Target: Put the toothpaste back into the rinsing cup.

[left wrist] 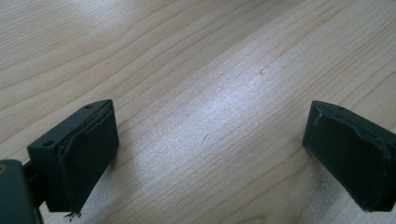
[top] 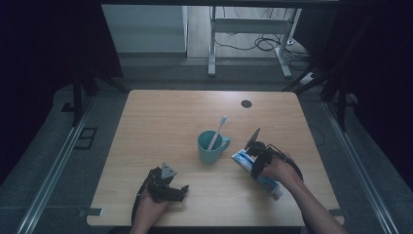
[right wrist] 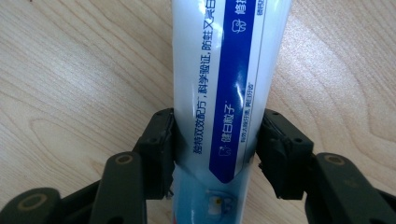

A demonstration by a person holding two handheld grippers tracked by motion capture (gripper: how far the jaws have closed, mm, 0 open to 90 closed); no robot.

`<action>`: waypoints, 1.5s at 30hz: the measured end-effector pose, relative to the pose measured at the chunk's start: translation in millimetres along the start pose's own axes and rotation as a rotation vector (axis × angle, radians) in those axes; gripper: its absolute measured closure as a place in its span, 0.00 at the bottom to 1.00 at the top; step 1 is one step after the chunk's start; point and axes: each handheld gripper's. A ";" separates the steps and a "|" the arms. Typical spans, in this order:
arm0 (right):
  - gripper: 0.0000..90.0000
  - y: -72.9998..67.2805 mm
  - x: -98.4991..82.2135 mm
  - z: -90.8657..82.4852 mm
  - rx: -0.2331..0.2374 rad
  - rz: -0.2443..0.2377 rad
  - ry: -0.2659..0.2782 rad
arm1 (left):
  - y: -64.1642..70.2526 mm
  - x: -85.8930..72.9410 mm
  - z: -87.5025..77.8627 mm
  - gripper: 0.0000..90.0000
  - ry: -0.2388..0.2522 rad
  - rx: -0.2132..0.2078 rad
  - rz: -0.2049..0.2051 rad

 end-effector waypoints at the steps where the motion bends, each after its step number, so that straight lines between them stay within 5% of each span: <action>1: 0.59 0.7 -0.4 -0.1 0.002 -0.001 0.003 | 0.0 0.0 0.0 0.04 0.000 0.000 0.001; 4: 0.71 3.8 -3.0 -3.7 0.026 -0.005 0.020 | -0.1 0.1 0.0 0.04 0.000 0.000 0.002; 12: 0.78 8.0 -12.0 -8.3 0.055 -0.041 0.067 | -0.1 0.1 0.0 0.04 0.000 0.000 0.001; 24: 0.79 9.1 -26.8 -14.6 0.057 -0.085 0.143 | 0.0 0.0 0.0 0.04 0.000 0.000 0.000; 45: 0.79 10.8 -44.1 -32.7 0.026 -0.083 0.239 | 0.0 0.0 0.0 0.04 0.000 0.000 0.000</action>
Point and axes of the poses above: each handheld gripper's, and its own axes: z roughly forward along the jaws, x roughly out of its top, y roughly to its right, and after that the axes turned 7 degrees about -y, right-handed
